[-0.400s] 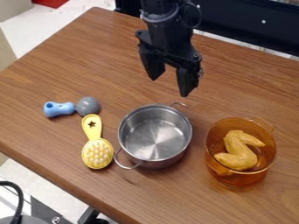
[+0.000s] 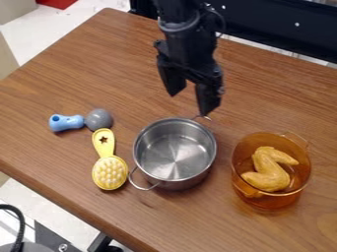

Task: Move the blue object at the top bottom of the table

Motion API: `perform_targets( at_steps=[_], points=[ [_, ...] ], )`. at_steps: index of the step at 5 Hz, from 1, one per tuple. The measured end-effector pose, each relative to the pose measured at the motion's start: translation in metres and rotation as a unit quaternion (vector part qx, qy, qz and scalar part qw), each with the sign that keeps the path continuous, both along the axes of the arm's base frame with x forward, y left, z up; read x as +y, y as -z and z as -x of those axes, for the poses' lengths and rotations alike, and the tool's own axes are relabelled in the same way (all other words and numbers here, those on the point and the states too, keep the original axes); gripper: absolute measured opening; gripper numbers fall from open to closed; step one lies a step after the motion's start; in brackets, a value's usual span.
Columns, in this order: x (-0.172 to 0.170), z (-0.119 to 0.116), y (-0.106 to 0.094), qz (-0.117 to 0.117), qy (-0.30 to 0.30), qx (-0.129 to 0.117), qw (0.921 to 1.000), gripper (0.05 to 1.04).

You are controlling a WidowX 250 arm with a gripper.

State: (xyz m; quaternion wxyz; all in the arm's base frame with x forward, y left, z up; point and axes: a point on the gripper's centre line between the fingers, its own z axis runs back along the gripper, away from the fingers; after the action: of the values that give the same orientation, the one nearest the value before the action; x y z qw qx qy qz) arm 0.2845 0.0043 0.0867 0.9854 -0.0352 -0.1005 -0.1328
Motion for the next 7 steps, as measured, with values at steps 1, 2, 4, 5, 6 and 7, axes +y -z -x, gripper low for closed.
perform_targets(
  at_steps=[1,2,4,5,6,7],
  points=[
    [0.011,0.006,-0.003,0.011,0.030,0.017,0.9994,0.999],
    [0.022,0.010,-0.008,0.010,0.075,0.026,0.9968,0.999],
    [0.017,0.024,0.008,0.008,0.093,0.044,0.9947,0.999],
    [0.036,0.035,0.002,0.009,0.133,0.054,0.9896,0.999],
    [0.064,0.045,0.000,-0.005,0.155,0.063,0.9859,0.999],
    [0.087,0.048,-0.003,-0.033,0.191,0.060,0.9792,0.999]
  ],
)
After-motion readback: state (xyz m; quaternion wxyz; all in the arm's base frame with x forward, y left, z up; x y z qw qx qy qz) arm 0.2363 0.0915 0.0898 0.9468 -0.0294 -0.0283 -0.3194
